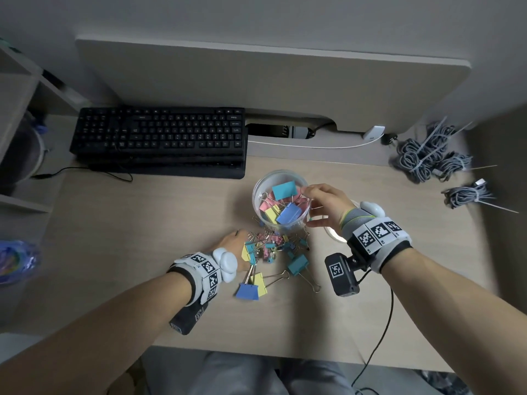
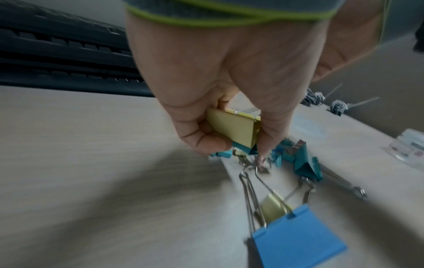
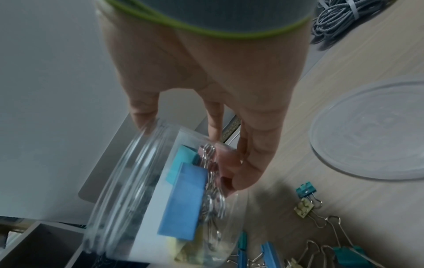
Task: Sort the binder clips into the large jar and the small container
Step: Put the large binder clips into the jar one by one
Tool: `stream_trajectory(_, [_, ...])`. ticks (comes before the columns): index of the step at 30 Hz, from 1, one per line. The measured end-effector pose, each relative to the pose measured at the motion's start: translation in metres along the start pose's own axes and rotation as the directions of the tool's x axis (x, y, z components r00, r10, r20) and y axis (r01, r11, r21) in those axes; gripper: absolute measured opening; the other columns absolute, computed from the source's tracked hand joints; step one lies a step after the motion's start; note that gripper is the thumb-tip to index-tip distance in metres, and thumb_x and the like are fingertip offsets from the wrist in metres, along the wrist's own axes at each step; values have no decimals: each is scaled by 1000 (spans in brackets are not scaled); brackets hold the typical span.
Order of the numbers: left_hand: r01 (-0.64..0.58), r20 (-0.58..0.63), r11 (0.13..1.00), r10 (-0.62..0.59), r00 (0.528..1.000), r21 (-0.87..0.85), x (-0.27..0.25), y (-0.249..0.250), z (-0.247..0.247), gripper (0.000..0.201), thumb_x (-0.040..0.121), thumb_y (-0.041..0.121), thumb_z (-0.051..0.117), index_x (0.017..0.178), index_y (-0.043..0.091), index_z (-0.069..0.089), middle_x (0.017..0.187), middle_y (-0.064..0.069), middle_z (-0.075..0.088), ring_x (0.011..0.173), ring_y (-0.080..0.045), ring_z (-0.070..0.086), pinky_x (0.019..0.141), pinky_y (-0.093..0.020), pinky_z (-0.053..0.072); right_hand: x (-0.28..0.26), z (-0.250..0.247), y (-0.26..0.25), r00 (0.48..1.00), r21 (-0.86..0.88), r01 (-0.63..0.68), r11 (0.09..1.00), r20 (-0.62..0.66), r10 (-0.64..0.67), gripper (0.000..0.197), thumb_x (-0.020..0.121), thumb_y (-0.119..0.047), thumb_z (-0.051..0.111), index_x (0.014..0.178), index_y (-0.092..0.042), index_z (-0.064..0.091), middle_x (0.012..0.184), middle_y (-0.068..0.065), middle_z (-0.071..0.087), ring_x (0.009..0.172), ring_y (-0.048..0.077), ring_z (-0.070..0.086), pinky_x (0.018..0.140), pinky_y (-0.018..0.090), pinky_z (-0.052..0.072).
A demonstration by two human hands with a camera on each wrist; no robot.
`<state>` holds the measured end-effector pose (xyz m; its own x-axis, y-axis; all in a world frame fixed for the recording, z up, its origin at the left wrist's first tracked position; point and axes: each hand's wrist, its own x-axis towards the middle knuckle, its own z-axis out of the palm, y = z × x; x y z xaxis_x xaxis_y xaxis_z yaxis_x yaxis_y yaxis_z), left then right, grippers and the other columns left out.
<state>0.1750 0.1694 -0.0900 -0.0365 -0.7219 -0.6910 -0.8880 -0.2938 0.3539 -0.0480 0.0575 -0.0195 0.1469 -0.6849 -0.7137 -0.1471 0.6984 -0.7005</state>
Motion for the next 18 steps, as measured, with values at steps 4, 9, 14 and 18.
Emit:
stream_trajectory(4, [26, -15, 996, -27, 1000, -86, -12, -3, -23, 53, 72, 31, 80, 110, 14, 48, 98, -3, 61, 84, -22, 57, 67, -28, 44, -1, 5, -6, 1000, -8, 10, 1000, 9, -10, 48, 81, -35, 75, 113, -3, 59, 90, 17, 56, 69, 29, 59, 60, 36, 56])
stream_trajectory(9, [37, -94, 990, -50, 994, -135, -28, -11, -55, 49, 73, 29, 80, 110, 15, 51, 92, 0, 57, 80, -20, 52, 56, -26, 36, -6, 11, -16, 999, -18, 25, 1000, 21, -24, 33, 83, -32, 73, 104, -9, 62, 88, 17, 55, 63, 27, 59, 57, 35, 56])
stream_trajectory(14, [38, -124, 991, -54, 991, -128, -37, -12, -64, 55, 75, 22, 78, 121, 16, 48, 102, -1, 53, 87, -22, 50, 67, -25, 37, -7, 15, -18, 1000, -37, 10, 999, 9, -10, 26, 83, -31, 74, 97, -12, 62, 80, 15, 53, 61, 25, 55, 62, 38, 57])
stream_trajectory(18, [64, -104, 974, -89, 991, -217, -37, -13, -69, 52, 76, 20, 76, 120, 20, 47, 97, -4, 57, 73, -21, 50, 52, -25, 38, -6, 16, -17, 1000, -56, 2, 998, -5, -3, 35, 83, -32, 74, 105, -8, 61, 78, 12, 53, 61, 24, 56, 62, 39, 58])
